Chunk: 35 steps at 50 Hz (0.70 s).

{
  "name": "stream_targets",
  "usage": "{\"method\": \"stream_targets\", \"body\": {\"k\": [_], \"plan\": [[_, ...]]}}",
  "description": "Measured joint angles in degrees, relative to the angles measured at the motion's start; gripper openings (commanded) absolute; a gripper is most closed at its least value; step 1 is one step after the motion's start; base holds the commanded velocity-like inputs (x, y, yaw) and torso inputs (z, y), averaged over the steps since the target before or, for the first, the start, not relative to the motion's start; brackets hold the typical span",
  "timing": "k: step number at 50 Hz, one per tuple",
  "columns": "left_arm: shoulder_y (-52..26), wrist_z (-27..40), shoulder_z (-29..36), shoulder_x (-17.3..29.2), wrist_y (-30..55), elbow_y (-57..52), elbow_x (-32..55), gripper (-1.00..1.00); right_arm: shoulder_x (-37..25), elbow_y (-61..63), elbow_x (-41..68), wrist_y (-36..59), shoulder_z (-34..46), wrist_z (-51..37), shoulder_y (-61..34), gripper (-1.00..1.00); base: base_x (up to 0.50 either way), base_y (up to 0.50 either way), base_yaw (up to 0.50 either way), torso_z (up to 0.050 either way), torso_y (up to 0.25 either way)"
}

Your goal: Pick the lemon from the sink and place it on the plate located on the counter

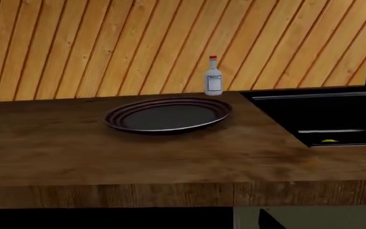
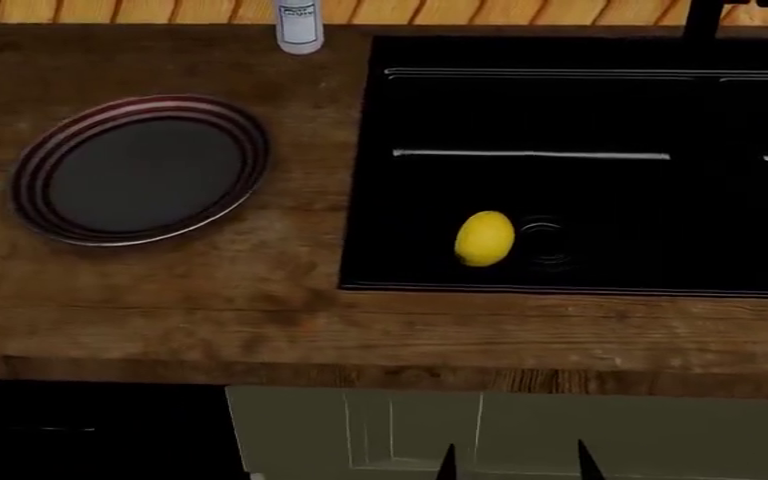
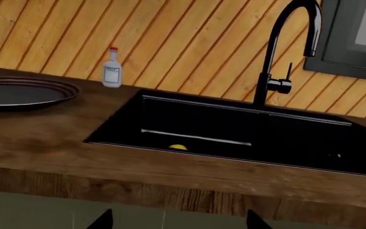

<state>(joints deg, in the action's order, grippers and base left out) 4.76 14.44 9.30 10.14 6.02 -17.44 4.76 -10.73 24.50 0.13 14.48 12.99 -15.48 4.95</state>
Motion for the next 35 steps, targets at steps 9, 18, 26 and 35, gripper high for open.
{"method": "stream_targets", "body": {"k": [9,18,26,35], "plan": [[-0.41,0.27,0.28,0.34,0.90,-0.43,0.42,1.00,-0.33,0.44,0.33,0.38,0.18,-0.47,-0.24,1.00,0.02,0.50,0.00,0.000,0.000],[-2.06,0.57,0.26,1.05,5.28,-2.91,1.21,1.00,-0.59,2.86,0.95,3.41,-0.19,-0.98,-1.53,1.00,0.01,0.24,0.00,0.000,0.000],[-9.14,0.74,-0.63,2.05,16.75,-8.83,3.48,1.00,-1.25,8.52,1.63,13.13,-1.52,-1.00,-7.60,1.00,0.00,0.00,0.00,0.000,0.000],[-23.82,-0.32,-1.02,1.94,27.64,-6.86,6.08,1.00,-1.56,6.57,3.05,22.85,-2.88,0.43,-19.64,1.00,0.00,0.00,0.00,0.000,0.000]]}}
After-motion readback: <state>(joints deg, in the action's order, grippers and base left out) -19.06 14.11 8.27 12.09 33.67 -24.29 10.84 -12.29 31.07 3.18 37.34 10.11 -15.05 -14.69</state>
